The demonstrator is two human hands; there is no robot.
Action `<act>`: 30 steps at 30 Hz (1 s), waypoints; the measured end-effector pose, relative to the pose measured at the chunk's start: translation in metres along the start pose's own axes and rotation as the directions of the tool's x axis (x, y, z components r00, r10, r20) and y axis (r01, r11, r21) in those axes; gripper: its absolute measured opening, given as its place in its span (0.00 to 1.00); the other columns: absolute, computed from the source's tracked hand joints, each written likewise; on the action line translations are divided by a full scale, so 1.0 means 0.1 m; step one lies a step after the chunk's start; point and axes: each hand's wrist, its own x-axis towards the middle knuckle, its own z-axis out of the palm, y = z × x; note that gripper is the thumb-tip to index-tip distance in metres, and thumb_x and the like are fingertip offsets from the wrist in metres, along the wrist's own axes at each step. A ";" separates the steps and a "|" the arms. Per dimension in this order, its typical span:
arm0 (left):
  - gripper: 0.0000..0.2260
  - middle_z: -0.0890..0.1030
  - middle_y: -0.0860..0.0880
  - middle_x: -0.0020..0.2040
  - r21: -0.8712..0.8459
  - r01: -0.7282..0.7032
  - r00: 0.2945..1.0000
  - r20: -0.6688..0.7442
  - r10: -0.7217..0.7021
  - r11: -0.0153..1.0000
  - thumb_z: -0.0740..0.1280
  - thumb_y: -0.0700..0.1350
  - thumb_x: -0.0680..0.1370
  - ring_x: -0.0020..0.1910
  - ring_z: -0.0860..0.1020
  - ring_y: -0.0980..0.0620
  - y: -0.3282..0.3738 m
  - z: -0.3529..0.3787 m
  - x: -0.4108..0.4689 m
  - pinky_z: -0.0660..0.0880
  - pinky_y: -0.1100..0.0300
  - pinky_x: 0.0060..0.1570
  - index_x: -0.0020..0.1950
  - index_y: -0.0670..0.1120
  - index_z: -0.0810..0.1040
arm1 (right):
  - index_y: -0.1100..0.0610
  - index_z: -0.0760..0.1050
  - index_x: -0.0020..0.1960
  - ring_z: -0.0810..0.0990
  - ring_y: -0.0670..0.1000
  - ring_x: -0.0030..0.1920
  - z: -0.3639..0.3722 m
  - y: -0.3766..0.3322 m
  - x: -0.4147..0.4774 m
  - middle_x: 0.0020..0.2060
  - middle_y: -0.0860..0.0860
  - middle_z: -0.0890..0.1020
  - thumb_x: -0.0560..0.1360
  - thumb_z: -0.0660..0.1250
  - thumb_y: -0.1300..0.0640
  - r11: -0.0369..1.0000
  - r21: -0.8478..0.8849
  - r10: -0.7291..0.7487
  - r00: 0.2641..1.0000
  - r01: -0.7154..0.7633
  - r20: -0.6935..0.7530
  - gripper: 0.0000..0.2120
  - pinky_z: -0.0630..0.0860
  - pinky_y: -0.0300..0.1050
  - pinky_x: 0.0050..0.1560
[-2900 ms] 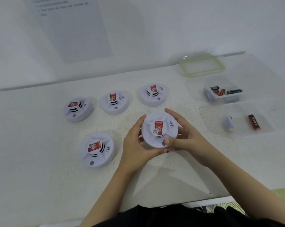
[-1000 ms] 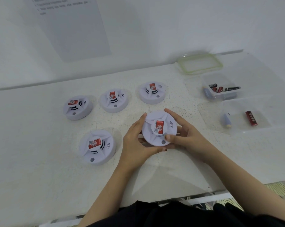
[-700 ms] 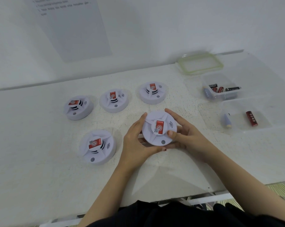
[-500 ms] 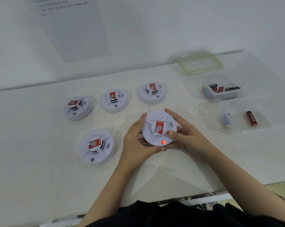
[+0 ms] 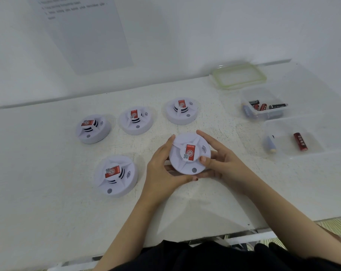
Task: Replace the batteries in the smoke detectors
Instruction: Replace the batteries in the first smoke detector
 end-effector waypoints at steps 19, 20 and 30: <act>0.41 0.76 0.55 0.65 0.021 -0.023 1.000 0.005 0.023 1.000 0.83 0.44 0.61 0.64 0.75 0.61 0.03 0.00 0.00 0.76 0.64 0.57 0.72 0.51 0.69 | 0.45 0.64 0.71 0.81 0.60 0.55 -0.01 -0.01 0.00 0.58 0.54 0.81 0.72 0.66 0.60 1.000 -0.009 0.008 1.000 -0.008 0.019 0.30 0.80 0.58 0.50; 0.41 0.76 0.55 0.65 0.017 -0.022 1.000 0.004 0.022 1.000 0.83 0.44 0.61 0.64 0.75 0.60 0.04 0.00 -0.01 0.76 0.62 0.58 0.71 0.53 0.69 | 0.45 0.64 0.71 0.81 0.60 0.55 -0.01 -0.01 0.00 0.58 0.54 0.81 0.72 0.66 0.60 1.000 -0.011 0.007 1.000 -0.007 0.019 0.30 0.80 0.58 0.50; 0.40 0.77 0.56 0.63 0.002 -0.017 1.000 0.014 0.017 1.000 0.82 0.41 0.61 0.61 0.77 0.60 0.08 -0.01 -0.03 0.78 0.62 0.51 0.67 0.61 0.69 | 0.47 0.63 0.72 0.81 0.61 0.55 -0.02 0.00 0.00 0.58 0.56 0.80 0.72 0.66 0.62 1.000 0.024 0.011 1.000 -0.012 0.028 0.31 0.81 0.55 0.47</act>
